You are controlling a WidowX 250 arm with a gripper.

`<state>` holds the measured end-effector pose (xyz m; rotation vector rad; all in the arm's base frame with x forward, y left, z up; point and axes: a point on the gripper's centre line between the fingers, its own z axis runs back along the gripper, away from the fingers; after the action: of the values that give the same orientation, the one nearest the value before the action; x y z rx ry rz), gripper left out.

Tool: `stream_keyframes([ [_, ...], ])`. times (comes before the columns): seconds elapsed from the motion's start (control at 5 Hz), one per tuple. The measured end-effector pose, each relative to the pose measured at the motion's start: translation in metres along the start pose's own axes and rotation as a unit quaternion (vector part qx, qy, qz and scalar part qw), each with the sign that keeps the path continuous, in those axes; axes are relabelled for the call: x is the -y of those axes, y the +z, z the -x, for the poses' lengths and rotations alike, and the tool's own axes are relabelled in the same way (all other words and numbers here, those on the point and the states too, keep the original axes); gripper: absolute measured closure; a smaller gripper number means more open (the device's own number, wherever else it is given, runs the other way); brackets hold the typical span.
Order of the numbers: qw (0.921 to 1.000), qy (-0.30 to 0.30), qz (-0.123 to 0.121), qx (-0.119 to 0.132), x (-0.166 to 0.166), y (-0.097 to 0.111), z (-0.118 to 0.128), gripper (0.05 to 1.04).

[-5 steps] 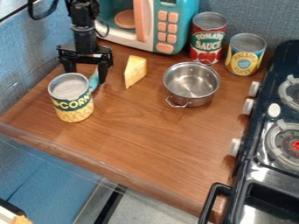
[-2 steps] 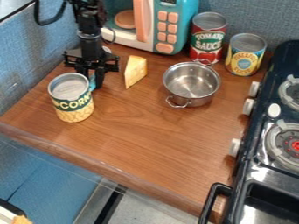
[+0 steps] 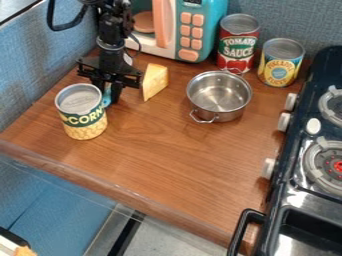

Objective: Use the blue spoon to push the can to the middle of table

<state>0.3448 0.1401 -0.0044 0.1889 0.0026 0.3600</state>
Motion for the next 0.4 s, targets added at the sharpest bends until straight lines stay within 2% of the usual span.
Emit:
stream_keyframes([
  [0.2,0.9997,-0.013,0.021,-0.004,0.001,0.006,-0.001,0.761],
  [0.4,0.9985,-0.001,0.051,0.021,-0.014,0.023,-0.015,0.761],
])
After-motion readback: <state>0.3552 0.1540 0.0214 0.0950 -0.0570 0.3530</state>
